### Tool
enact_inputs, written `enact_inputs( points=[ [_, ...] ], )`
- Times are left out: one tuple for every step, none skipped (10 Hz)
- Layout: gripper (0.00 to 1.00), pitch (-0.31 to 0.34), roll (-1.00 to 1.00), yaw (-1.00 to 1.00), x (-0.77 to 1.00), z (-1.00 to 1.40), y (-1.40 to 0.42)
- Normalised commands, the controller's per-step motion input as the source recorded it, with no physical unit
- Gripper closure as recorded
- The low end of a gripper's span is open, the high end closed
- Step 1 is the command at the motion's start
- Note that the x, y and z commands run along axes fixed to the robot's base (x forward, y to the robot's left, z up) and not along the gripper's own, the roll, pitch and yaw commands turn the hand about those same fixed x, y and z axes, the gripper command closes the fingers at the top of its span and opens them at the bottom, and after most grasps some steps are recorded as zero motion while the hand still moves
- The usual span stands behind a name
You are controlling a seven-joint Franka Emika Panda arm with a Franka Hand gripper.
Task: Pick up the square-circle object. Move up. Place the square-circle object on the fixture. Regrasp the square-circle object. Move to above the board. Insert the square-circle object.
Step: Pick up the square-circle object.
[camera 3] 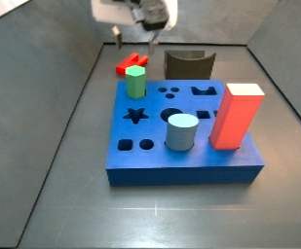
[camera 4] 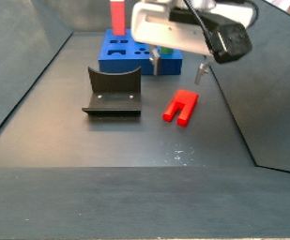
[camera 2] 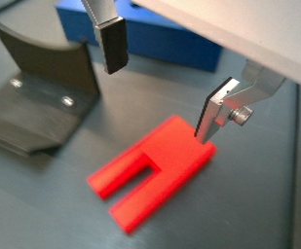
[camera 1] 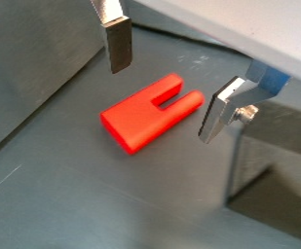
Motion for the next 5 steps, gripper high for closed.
enact_inputs(
  points=[
    [0.00,-0.210,0.00,0.13,-0.27,-0.57,-0.09],
    [0.00,0.000,0.00,0.00,0.00,-0.02,0.00],
    [0.00,0.001,-0.04,0.00,0.22,-0.17,0.23],
    [0.00,0.053,-0.08,0.00,0.28,-0.07,0.41],
    [0.00,0.027,-0.03,0.00,0.14,0.00,0.19]
  ],
)
